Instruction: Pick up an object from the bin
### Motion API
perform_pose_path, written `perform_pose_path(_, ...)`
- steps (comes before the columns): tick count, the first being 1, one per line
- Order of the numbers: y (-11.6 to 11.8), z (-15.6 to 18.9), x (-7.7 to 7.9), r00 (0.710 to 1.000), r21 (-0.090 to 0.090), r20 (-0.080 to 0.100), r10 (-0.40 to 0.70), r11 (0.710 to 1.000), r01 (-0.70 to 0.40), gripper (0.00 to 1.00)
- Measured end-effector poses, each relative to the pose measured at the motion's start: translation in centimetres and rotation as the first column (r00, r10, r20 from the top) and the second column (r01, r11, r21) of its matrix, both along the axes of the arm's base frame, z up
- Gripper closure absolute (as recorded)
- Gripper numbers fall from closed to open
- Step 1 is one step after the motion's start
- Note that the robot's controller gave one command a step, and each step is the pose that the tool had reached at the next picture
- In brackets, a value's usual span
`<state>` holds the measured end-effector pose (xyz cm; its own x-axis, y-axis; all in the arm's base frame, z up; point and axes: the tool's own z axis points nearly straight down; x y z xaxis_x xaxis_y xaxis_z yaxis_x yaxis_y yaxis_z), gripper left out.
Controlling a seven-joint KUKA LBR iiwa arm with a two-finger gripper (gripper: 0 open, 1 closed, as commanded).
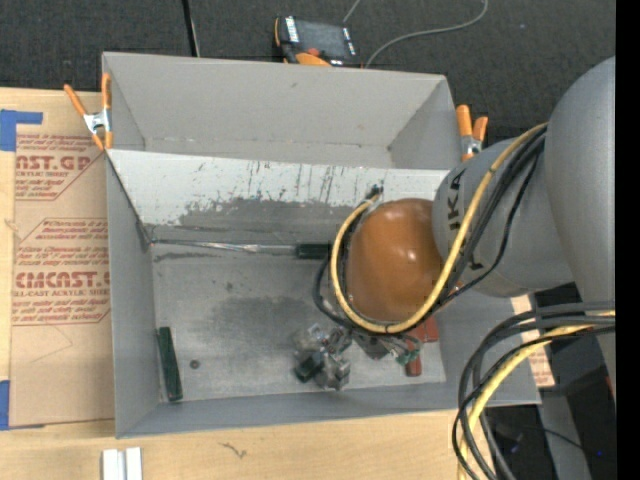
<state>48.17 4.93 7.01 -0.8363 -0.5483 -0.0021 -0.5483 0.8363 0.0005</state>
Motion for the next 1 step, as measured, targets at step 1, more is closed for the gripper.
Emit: perform_pose_path(1, 0.07, 1.56, 0.02, 1.0, -0.001, 0.0, -0.001, 1.0, 0.001, 1.0)
